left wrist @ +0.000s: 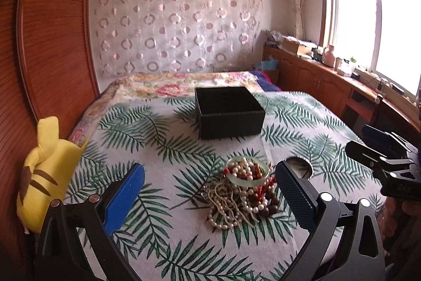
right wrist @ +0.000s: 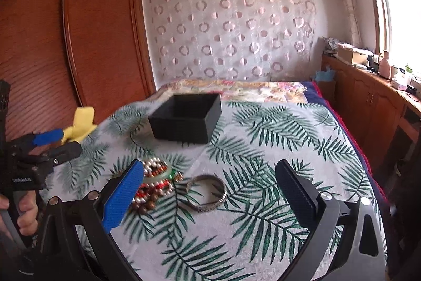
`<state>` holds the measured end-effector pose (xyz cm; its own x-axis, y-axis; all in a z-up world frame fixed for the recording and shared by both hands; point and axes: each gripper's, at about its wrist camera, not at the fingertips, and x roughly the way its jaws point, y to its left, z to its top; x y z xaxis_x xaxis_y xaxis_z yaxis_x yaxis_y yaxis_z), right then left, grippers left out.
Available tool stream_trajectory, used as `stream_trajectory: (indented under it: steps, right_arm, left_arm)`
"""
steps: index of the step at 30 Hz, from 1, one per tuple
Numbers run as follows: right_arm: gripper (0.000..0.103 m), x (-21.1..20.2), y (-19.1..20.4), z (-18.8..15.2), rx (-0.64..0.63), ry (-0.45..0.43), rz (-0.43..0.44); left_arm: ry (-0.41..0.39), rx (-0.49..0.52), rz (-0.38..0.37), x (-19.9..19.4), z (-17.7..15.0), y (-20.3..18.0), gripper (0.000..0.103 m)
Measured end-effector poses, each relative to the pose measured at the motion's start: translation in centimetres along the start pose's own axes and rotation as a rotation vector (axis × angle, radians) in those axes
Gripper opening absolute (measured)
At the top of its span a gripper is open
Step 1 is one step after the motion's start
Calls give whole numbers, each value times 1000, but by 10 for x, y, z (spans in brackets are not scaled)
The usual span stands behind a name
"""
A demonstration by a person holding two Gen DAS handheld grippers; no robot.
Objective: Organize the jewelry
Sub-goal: 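Grasp the green jade bangle with the left tool while the right tool reaches for the silver bangle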
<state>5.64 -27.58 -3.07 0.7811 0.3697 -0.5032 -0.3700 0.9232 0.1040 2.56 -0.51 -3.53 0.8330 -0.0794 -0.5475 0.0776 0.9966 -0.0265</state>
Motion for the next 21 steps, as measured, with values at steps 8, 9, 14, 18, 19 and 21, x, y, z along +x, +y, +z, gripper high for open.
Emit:
stream_trajectory:
  steps: [8,9,14,18,19,21]
  right_arm:
    - [81,42,-6,-14,-60,153,74]
    - [80,47,-6,-15,-69,169,80]
    - [77,74,-1,-21,-133,274,126]
    - [76,92,2,-23,-178,341,151]
    - [76,96,4,-24,-191,355,155]
    - [76,102,6,-25,-216,373,147]
  left_arm:
    - [68,11,-44,25,-14,2,96]
    - [75,14,-51,27,-15,1,96]
    - [110,26,-89,39,-22,0,96]
    - [147,17,-121,50,-25,2,96]
    - [156,19,-126,54,-25,3,96]
    - [173,18,-135,58,-25,4,96]
